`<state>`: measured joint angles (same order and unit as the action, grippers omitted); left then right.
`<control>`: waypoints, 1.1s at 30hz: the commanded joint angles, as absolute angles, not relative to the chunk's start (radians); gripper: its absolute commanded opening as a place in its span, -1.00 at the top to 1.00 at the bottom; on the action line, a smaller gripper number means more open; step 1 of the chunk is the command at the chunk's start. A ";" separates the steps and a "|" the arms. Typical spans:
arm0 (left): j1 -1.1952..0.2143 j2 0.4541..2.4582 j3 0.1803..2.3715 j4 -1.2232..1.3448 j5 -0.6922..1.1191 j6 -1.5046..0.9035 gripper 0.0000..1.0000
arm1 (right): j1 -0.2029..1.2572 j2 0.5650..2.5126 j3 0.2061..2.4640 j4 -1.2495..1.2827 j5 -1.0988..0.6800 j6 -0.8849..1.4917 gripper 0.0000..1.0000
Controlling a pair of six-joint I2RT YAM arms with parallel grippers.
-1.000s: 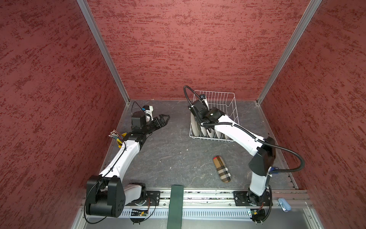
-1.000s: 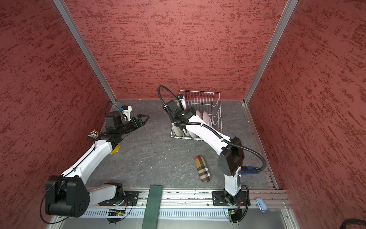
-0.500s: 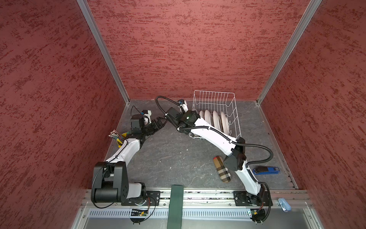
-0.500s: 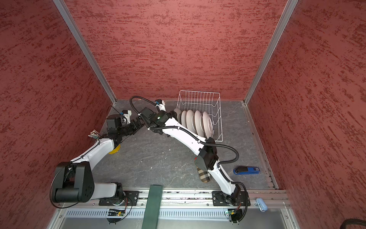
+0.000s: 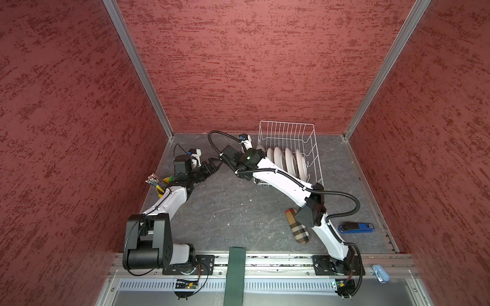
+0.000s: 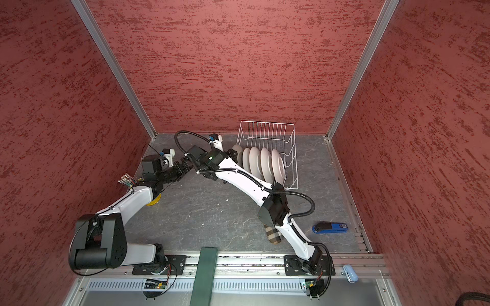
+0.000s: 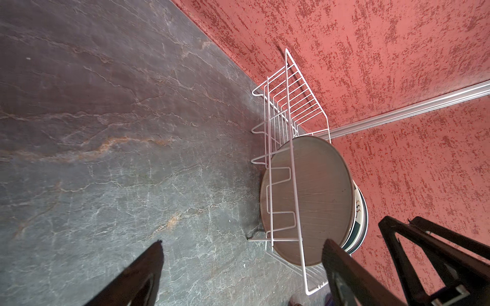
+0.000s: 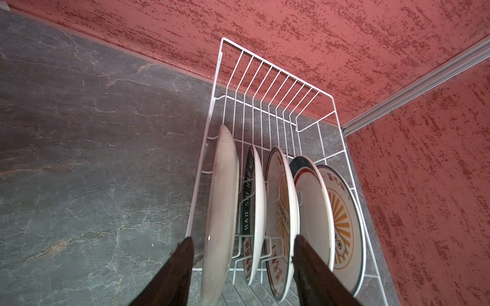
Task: Unload the plates from the dish rack
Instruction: Pick up the plate from the dish rack.
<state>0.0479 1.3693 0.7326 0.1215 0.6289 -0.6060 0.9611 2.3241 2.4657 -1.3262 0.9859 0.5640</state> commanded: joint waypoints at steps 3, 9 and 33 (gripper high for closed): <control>0.061 1.361 0.718 0.143 0.641 -0.609 -0.86 | 0.963 2.375 2.464 -1.285 1.021 0.573 -0.21; 0.067 1.358 0.709 0.145 0.642 -0.610 -0.86 | 0.960 2.399 2.443 -1.258 1.069 0.570 -0.14; 0.071 1.385 0.719 0.139 0.667 -0.628 -0.85 | 0.953 2.456 2.371 -1.285 1.225 0.661 0.04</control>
<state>0.0628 1.3758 0.7158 0.1295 0.6483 -0.6239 0.9562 2.4454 2.3745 -1.2766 1.1671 0.6155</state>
